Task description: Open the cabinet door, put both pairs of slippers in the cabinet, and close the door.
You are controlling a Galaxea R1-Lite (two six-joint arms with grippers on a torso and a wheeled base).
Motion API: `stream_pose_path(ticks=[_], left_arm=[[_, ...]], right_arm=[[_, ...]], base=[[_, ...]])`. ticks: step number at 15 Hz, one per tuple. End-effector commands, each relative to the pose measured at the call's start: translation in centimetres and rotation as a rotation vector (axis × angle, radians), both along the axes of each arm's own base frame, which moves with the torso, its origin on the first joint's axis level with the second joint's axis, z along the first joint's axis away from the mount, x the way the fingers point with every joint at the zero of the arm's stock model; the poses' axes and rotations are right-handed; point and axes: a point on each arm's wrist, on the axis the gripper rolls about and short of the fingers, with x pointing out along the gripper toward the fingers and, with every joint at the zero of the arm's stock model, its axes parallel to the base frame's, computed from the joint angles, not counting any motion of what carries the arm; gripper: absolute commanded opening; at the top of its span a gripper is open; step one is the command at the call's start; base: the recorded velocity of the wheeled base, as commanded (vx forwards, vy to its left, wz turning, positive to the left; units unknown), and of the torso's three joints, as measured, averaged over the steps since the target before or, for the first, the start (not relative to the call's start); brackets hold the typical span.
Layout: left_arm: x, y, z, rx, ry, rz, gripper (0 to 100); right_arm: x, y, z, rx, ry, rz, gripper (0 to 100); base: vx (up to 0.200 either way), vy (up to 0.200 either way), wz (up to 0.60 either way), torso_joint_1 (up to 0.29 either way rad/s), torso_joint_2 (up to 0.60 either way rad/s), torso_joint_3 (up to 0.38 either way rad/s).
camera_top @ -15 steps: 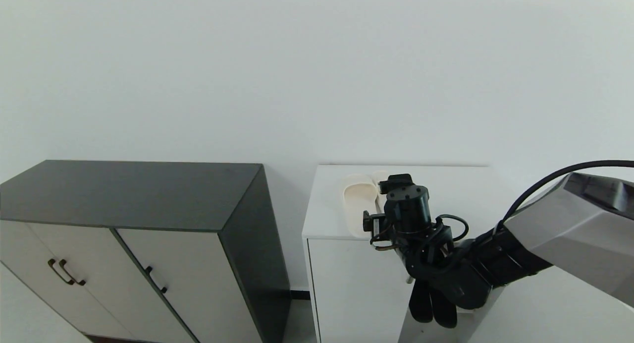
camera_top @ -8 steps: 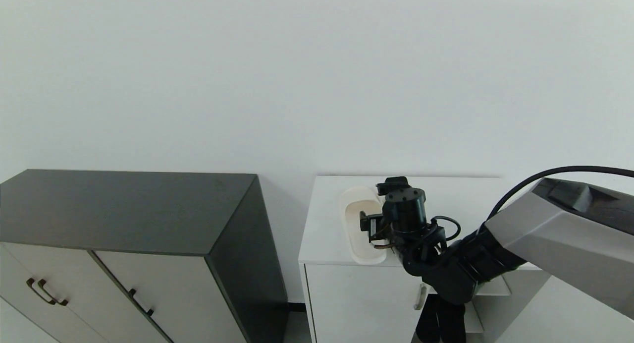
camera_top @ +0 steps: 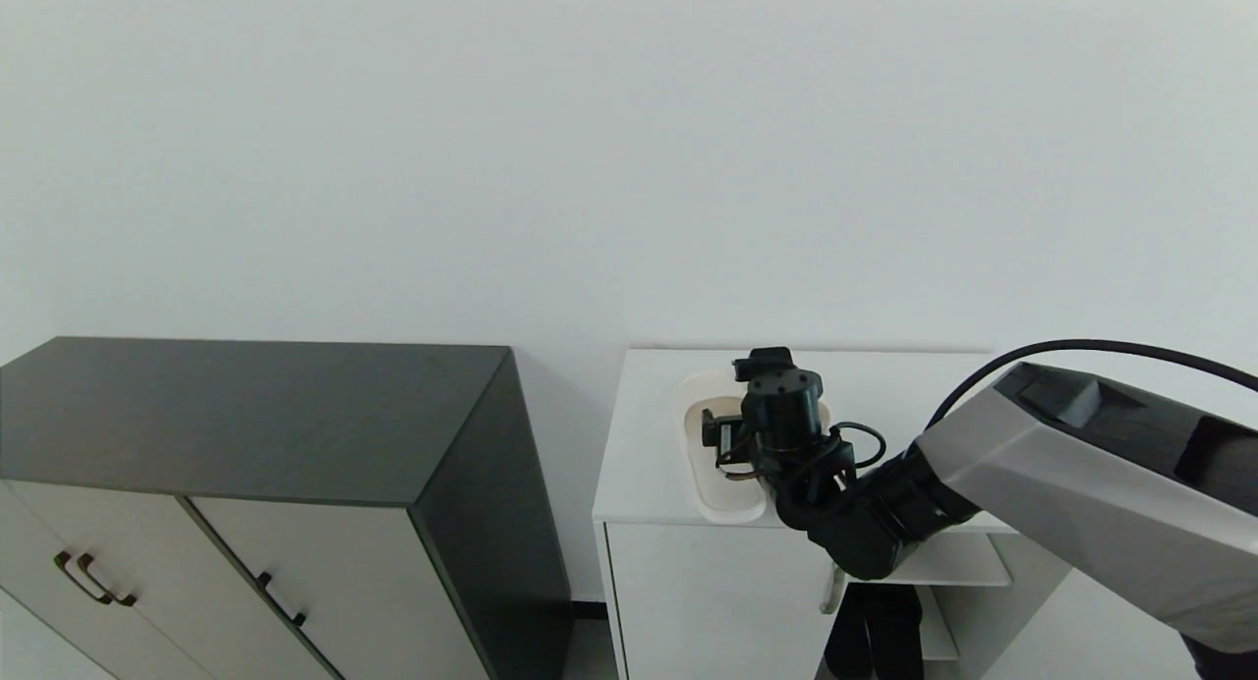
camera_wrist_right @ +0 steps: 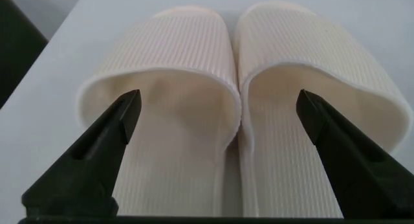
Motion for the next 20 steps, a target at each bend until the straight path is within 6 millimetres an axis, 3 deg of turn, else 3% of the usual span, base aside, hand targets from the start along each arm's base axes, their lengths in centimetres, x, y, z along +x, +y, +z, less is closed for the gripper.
stream_pose_path(ticks=[1, 2, 3, 9, 12, 16, 17, 20], left_arm=[[0.0, 0.0, 0.0, 0.0, 0.001, 0.0, 0], [0.0, 0.0, 0.0, 0.0, 0.001, -0.002, 0], [0.0, 0.0, 0.0, 0.0, 0.001, 0.001, 0], [0.0, 0.0, 0.0, 0.0, 0.001, 0.001, 0], [0.0, 0.0, 0.0, -0.002, 0.001, 0.001, 0], [0.0, 0.0, 0.0, -0.002, 0.001, 0.004, 0], [0.0, 0.0, 0.0, -0.003, 0.001, 0.004, 0], [0.0, 0.0, 0.0, -0.003, 0.001, 0.003, 0]], right_arm=[[0.6, 0.2, -1.0, -0.007, 0.008, -0.005, 100], [0.7, 0.3, -1.2, -0.008, 0.008, -0.008, 100], [1.1, 0.0, -1.4, -0.007, 0.009, -0.016, 0], [1.3, -0.1, -1.0, 0.013, -0.021, -0.02, 0], [0.4, -0.6, -0.1, 0.01, -0.019, -0.018, 0], [-4.8, -2.6, 3.9, 0.007, -0.011, 0.034, 0], [-5.6, -2.9, 4.0, 0.0, -0.002, 0.041, 0], [-10.7, -5.0, 5.1, -0.011, 0.013, 0.086, 0]], base=[[0.0, 0.0, 0.0, 0.0, 0.0, 0.0], [0.0, 0.0, 0.0, 0.0, 0.0, 0.0], [0.0, 0.0, 0.0, 0.0, 0.0, 0.0], [0.0, 0.0, 0.0, 0.0, 0.0, 0.0], [0.0, 0.0, 0.0, 0.0, 0.0, 0.0], [0.0, 0.0, 0.0, 0.0, 0.0, 0.0], [0.0, 0.0, 0.0, 0.0, 0.0, 0.0], [0.0, 0.0, 0.0, 0.0, 0.0, 0.0]])
